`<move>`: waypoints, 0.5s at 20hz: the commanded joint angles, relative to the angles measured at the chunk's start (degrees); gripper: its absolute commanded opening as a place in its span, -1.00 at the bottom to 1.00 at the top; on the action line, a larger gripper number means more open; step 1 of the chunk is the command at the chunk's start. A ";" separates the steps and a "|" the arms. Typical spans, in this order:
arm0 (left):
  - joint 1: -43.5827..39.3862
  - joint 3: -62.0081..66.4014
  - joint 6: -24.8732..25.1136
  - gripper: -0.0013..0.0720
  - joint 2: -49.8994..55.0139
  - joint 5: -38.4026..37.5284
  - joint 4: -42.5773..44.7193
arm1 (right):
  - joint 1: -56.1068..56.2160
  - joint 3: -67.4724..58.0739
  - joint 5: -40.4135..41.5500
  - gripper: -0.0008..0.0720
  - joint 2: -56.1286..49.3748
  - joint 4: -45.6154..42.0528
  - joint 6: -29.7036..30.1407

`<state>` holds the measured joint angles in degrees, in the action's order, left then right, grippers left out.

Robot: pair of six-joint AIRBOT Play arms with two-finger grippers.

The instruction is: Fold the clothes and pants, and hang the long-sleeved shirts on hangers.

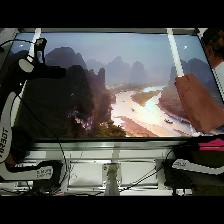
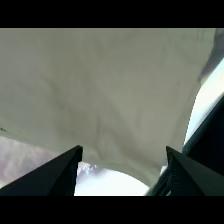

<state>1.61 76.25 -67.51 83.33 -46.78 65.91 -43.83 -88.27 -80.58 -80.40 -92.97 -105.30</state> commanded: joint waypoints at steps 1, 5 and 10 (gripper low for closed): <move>-0.17 0.07 -0.04 -0.92 0.04 0.31 0.04 | -0.04 -3.74 3.93 0.62 1.25 0.39 4.76; -0.17 0.07 -0.04 -0.92 0.04 0.31 0.04 | -0.02 -16.09 4.17 0.42 1.90 0.20 13.68; -0.17 0.07 -0.04 -0.92 0.04 0.31 0.04 | -0.04 -28.63 3.43 0.40 2.14 0.70 14.97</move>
